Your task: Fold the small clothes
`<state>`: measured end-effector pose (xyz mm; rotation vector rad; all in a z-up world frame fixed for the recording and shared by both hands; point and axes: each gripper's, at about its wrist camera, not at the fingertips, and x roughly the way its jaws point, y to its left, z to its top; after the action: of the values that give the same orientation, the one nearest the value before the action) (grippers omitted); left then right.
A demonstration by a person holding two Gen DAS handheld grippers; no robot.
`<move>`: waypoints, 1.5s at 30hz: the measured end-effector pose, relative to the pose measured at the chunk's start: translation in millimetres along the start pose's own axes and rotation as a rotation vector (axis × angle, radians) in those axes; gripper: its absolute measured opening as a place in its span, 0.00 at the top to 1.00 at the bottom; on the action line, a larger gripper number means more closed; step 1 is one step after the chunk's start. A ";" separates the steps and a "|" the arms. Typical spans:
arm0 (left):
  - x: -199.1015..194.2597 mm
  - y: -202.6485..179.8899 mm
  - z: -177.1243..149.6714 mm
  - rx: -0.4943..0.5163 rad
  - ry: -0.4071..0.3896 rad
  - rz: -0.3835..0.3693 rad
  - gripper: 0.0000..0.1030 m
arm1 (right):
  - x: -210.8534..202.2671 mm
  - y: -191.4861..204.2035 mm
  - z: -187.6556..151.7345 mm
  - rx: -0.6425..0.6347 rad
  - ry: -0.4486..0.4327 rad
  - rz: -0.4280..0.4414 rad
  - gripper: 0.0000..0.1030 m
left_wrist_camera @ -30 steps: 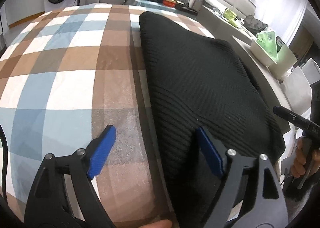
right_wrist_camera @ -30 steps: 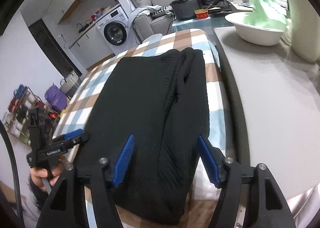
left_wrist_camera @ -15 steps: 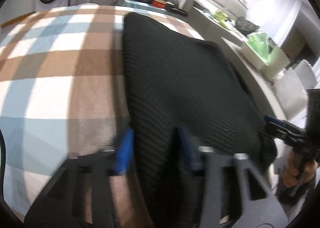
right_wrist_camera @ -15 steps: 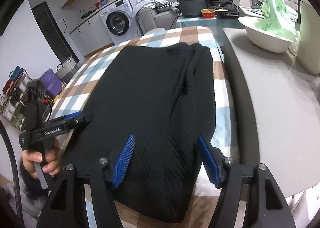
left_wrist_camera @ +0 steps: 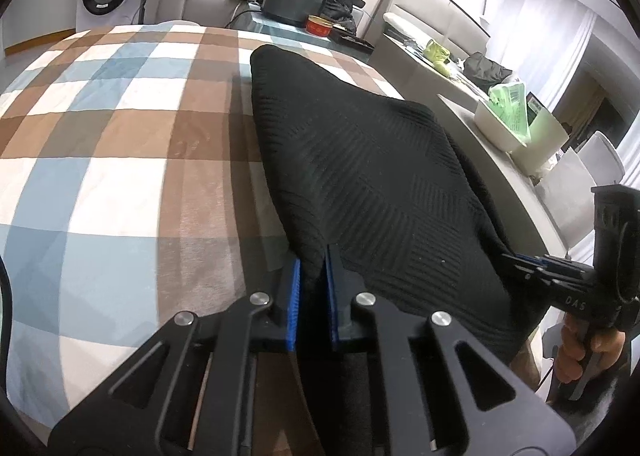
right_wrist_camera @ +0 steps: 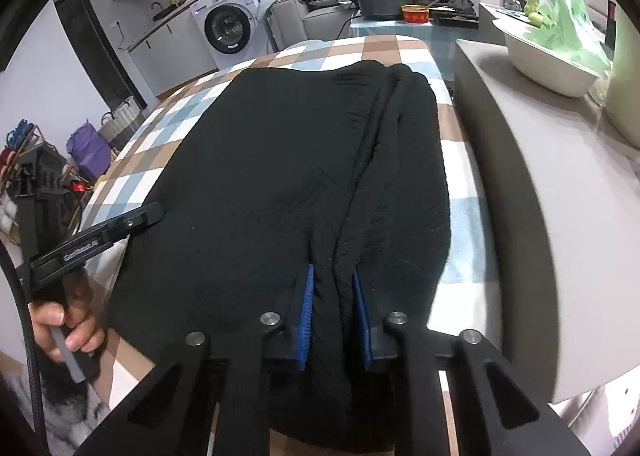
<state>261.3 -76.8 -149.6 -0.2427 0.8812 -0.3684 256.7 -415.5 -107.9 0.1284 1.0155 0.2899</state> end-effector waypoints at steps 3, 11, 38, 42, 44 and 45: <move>-9.2 11.6 -1.8 -0.016 -0.013 0.017 0.92 | 5.8 12.5 1.3 -0.024 0.004 0.013 0.83; -56.7 78.3 -15.9 -0.085 -0.045 0.100 0.92 | 31.9 73.5 10.0 -0.112 0.032 0.127 0.83; -80.9 135.4 -18.6 -0.139 -0.052 0.163 0.90 | 36.1 86.3 27.8 -0.036 0.007 0.247 0.77; -80.5 136.3 -19.2 -0.137 -0.052 0.159 0.90 | 39.5 82.2 29.8 0.000 -0.007 0.239 0.93; -80.9 135.6 -19.7 -0.135 -0.051 0.163 0.89 | 43.8 78.4 27.1 0.001 0.014 0.181 0.94; -80.3 135.5 -19.8 -0.133 -0.050 0.166 0.89 | 47.5 77.8 24.8 -0.006 0.028 0.155 0.94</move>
<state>228.1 78.3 -153.3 -0.2975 0.8711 -0.1491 287.3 -326.4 -115.0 0.1989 1.0344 0.4372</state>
